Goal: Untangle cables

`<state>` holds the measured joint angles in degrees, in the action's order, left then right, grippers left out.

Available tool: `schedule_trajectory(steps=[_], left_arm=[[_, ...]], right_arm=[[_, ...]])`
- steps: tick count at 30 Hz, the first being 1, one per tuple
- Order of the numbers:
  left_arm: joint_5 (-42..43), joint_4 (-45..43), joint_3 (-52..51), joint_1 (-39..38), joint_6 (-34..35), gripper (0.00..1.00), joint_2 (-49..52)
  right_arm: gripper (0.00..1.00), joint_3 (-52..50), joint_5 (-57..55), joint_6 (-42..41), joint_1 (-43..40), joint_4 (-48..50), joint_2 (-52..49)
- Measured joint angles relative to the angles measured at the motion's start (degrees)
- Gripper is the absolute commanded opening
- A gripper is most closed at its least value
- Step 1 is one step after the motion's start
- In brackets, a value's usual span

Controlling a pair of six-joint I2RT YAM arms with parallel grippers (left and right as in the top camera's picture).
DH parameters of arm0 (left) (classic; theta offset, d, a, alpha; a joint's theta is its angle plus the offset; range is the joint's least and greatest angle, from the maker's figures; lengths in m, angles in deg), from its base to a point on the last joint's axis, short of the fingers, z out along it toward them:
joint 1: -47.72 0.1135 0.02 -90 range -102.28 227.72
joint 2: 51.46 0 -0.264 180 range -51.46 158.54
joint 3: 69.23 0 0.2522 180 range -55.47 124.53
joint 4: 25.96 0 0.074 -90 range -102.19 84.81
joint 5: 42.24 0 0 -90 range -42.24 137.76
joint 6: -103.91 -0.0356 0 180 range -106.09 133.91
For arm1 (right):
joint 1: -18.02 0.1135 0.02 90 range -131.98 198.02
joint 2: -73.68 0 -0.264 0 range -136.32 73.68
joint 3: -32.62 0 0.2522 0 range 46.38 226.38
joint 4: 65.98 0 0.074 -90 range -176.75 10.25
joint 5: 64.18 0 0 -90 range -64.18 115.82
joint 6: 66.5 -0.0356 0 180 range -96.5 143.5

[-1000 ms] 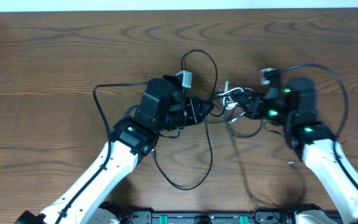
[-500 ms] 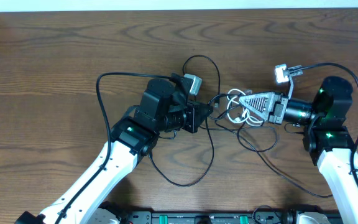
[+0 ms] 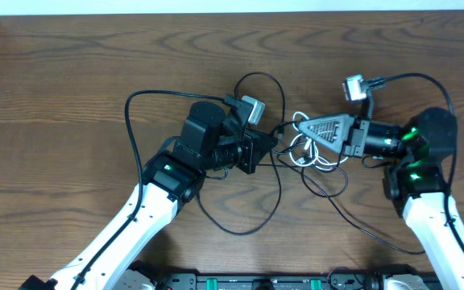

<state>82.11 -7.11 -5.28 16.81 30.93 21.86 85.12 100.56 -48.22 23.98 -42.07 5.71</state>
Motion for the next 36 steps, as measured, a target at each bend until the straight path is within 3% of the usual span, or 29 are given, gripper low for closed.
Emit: schedule_trajectory(steps=[3,7,11,14,18,24,29,36], left_arm=[[-1.1,0.1,0.3,0.0,-0.6,0.08,0.1],[-4.2,0.6,1.0,-0.1,-0.8,0.08,0.9],[-9.8,3.6,1.2,0.0,-1.0,0.08,2.1],[-15.3,6.5,0.9,0.0,-1.0,0.08,3.5],[-20.7,8.2,0.8,0.0,-1.8,0.08,3.7],[-22.9,8.2,0.8,0.1,-3.1,0.08,3.7],[-20.7,7.1,0.8,0.1,-3.6,0.08,3.7],[-17.6,4.7,0.8,0.1,2.4,0.08,3.7]], right_arm=[[0.02,0.0,-1.8,-2.4,1.7,2.0,0.0],[0.15,-0.1,-6.1,-0.4,2.1,1.8,-0.1],[0.19,-0.2,-10.0,11.0,2.1,-2.1,0.0],[0.24,0.2,-14.8,20.3,2.2,-10.7,0.3],[0.41,0.2,-25.7,30.6,2.1,-23.5,0.4],[0.77,0.2,-42.9,41.5,2.2,-35.2,0.4],[0.80,0.2,-49.0,45.2,2.1,-39.2,0.4],[0.60,0.2,-39.6,47.3,2.2,-46.5,0.4]])
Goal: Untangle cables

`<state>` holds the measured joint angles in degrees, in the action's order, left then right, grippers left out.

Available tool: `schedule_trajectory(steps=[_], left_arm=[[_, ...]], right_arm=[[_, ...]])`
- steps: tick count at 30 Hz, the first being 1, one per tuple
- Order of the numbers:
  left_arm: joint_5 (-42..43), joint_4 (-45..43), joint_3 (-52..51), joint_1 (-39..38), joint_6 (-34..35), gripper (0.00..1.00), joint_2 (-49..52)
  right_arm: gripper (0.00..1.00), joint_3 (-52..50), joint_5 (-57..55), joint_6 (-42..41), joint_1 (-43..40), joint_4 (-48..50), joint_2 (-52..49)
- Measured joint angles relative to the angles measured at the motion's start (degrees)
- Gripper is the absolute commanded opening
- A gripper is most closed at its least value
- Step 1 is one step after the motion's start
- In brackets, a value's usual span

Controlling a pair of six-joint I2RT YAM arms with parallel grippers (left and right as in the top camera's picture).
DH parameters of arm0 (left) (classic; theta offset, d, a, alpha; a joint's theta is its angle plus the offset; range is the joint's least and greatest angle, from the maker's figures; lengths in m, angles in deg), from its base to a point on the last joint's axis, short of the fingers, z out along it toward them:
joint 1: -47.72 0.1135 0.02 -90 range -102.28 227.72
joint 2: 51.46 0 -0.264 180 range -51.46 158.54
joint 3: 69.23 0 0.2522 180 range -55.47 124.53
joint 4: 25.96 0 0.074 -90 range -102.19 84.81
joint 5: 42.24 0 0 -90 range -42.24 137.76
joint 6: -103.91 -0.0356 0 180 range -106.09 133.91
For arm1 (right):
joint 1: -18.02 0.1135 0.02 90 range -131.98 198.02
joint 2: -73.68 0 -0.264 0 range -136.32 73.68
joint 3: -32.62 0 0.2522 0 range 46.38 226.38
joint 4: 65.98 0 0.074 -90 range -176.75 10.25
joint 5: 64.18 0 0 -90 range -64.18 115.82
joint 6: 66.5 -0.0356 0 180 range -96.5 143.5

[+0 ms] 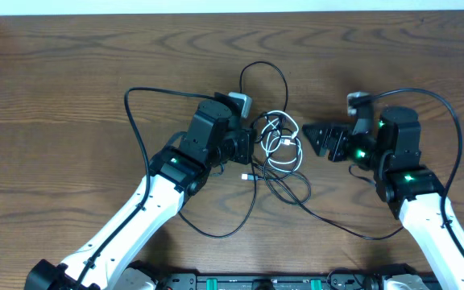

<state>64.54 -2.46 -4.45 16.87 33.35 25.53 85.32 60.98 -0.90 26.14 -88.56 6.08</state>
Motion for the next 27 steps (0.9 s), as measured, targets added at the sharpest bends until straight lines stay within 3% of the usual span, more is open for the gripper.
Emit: schedule_trajectory(steps=[1,4,5,7,11,13,20,27], left_arm=[[0.1,-0.1,0.0,0.0,1.8,0.08,0.0],[0.5,-0.2,0.0,0.0,8.9,0.08,0.0],[0.6,-0.2,0.0,0.0,11.4,0.08,0.0],[0.8,-0.5,0.0,0.0,16.9,0.08,0.0],[1.0,-2.4,0.0,0.0,27.1,0.08,0.0],[1.1,-3.2,0.0,0.0,29.6,0.08,0.0],[1.4,-4.0,0.0,0.0,34.8,0.08,0.0],[1.5,-4.1,0.0,0.0,36.1,0.08,0.0]], right_arm=[[0.56,0.0,2.4,-0.1,0.0,-0.9,0.0],[0.57,0.0,8.8,-2.3,0.0,-3.7,0.0],[0.52,0.0,9.9,-3.5,0.0,-4.5,0.0],[0.41,0.0,11.8,-7.9,0.0,-6.6,0.0],[0.39,0.0,10.4,-18.9,1.9,-8.1,0.0],[0.37,0.0,8.6,-23.1,3.2,-8.0,0.0],[0.45,0.0,1.1,-39.2,9.8,-5.3,-3.2],[0.45,0.0,-3.2,-49.9,12.0,6.7,-10.4]])
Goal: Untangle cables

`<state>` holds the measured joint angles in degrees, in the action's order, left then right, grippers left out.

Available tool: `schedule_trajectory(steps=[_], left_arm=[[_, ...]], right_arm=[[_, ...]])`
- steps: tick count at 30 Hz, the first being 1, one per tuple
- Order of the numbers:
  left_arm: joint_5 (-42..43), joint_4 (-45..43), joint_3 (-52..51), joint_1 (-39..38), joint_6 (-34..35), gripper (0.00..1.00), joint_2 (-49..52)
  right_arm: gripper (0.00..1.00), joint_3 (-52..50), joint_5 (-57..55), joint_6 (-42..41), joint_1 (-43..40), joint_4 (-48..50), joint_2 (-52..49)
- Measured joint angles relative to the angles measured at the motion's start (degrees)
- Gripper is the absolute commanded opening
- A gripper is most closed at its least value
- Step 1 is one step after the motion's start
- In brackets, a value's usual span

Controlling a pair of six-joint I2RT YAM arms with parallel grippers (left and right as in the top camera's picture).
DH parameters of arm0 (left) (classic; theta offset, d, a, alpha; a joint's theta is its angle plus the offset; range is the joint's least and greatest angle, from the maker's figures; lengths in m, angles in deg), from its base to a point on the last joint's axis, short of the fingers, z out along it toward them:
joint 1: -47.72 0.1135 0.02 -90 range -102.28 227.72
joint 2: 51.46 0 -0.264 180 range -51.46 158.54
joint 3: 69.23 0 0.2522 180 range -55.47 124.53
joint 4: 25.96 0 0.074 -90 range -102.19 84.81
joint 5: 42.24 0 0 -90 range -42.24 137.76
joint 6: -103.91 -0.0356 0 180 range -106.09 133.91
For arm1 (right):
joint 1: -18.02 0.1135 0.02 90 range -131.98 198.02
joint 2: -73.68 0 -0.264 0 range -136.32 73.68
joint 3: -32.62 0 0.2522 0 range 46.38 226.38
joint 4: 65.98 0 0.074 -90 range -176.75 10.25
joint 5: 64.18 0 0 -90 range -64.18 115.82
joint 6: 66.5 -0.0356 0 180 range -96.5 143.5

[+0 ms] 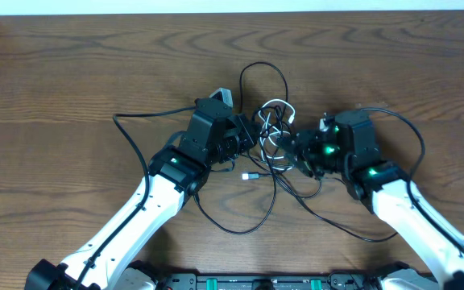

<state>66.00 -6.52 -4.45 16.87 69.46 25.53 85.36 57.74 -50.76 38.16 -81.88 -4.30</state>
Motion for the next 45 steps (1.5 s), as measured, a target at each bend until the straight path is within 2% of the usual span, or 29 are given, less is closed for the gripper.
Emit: schedule_trajectory(steps=[2,4,8,18,23,30,35,41,45], left_arm=[[0.4,0.0,0.0,0.0,0.0,0.08,0.0],[1.0,0.0,0.0,0.0,0.0,0.08,0.0],[1.2,-0.2,0.0,0.0,0.2,0.08,0.0],[1.2,-0.2,0.0,0.0,0.2,0.08,0.0],[1.2,-0.7,0.0,0.0,-0.1,0.08,0.0],[2.1,-5.2,0.0,1.7,-2.3,0.08,0.0],[4.7,-9.0,-0.1,5.8,-3.6,0.08,0.1],[10.6,-11.6,-0.1,13.3,-6.9,0.08,0.1],[12.1,-11.8,-0.1,17.4,-9.0,0.08,0.1]], right_arm=[[0.41,0.1,-0.6,-2.4,0.1,3.4,-2.5],[0.31,0.2,-0.5,-5.0,0.2,8.2,-5.5],[0.01,0.3,1.2,-8.3,1.3,15.3,-10.3],[0.01,0.2,9.0,-9.2,3.0,15.7,-12.0],[0.01,0.3,10.6,-5.0,3.0,12.3,-12.0],[0.01,0.5,9.0,8.9,3.1,-4.2,-12.0],[0.01,0.6,5.9,17.6,1.5,-14.6,-10.1],[0.01,0.4,-6.3,26.2,-5.0,-31.5,2.2],[0.01,0.4,-13.2,31.0,-10.7,-37.0,11.8]])
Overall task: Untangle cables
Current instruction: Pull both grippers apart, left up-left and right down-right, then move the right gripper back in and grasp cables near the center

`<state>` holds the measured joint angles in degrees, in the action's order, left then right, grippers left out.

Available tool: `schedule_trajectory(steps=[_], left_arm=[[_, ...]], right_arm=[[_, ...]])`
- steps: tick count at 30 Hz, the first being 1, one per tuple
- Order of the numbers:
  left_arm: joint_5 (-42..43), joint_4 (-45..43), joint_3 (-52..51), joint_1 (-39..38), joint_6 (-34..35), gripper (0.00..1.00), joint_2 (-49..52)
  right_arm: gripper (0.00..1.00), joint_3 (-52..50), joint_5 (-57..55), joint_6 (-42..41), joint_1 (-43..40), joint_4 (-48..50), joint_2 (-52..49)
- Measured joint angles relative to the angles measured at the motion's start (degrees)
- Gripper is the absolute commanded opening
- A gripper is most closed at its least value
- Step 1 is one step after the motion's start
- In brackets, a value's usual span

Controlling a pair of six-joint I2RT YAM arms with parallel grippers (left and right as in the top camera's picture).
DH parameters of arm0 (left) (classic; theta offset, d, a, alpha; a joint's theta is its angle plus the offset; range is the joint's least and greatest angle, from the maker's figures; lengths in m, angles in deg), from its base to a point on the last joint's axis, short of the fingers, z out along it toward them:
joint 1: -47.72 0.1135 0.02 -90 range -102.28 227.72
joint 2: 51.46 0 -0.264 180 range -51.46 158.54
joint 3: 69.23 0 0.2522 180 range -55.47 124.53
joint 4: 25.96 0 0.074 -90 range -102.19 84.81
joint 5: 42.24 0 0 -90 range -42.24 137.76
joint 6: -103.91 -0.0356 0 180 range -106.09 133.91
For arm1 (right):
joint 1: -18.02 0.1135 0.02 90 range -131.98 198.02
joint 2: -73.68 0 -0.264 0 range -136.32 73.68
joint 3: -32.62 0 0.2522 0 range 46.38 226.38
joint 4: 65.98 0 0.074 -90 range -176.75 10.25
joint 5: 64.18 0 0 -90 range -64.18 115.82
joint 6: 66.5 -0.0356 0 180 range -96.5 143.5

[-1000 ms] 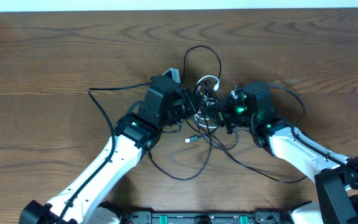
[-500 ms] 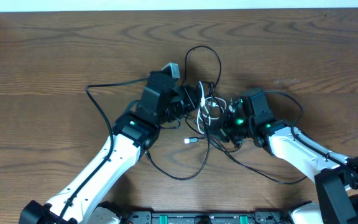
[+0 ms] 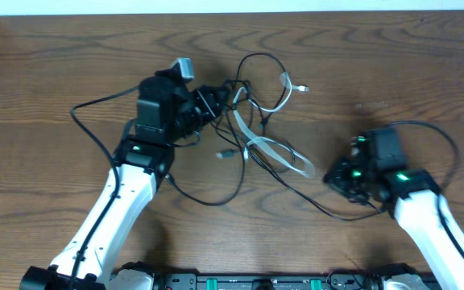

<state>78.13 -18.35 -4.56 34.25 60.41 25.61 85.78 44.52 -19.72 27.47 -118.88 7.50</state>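
Observation:
A black cable [image 3: 240,173] and a white cable [image 3: 274,149] lie tangled mid-table. The knot [image 3: 237,98] sits at the tip of my left gripper [image 3: 218,98], which looks shut on the black cable there. The white cable runs as a stretched double strand from the knot down-right to my right gripper [image 3: 327,176], which appears shut on its looped end. One white plug [image 3: 300,87] lies free at the upper right. A small silver plug [image 3: 225,155] lies below the knot.
Each arm's own black camera lead loops over the wood, the left one [image 3: 95,105] and the right one [image 3: 437,133]. A long run of black cable [image 3: 329,211] passes under the right gripper. The table's far edge [image 3: 232,11] is at the top.
My right gripper has moved from the knot down and to the right, and the white cable is now stretched out behind it. The left gripper has shifted up and left with the knot.
First the arms were apart with the tangle between them, the right gripper open. Then the left gripper was at the tangle's left side. Then both grippers met at the knot. Now they are apart again and the white cable is drawn out long.

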Motion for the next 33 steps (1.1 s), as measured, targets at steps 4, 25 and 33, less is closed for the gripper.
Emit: schedule_trajectory(steps=[4,25,33], left_arm=[[0.5,-0.1,0.0,1.9,-3.6,0.08,0.0],[1.2,0.1,0.0,-1.9,9.1,0.08,0.0],[1.3,0.1,0.0,-2.8,10.7,0.08,0.0]], right_arm=[[0.01,0.0,-3.2,4.2,-6.4,-0.5,9.3],[0.98,0.0,18.5,4.6,-7.8,9.2,12.8],[0.75,0.0,17.5,-11.6,3.3,18.8,-2.2]])
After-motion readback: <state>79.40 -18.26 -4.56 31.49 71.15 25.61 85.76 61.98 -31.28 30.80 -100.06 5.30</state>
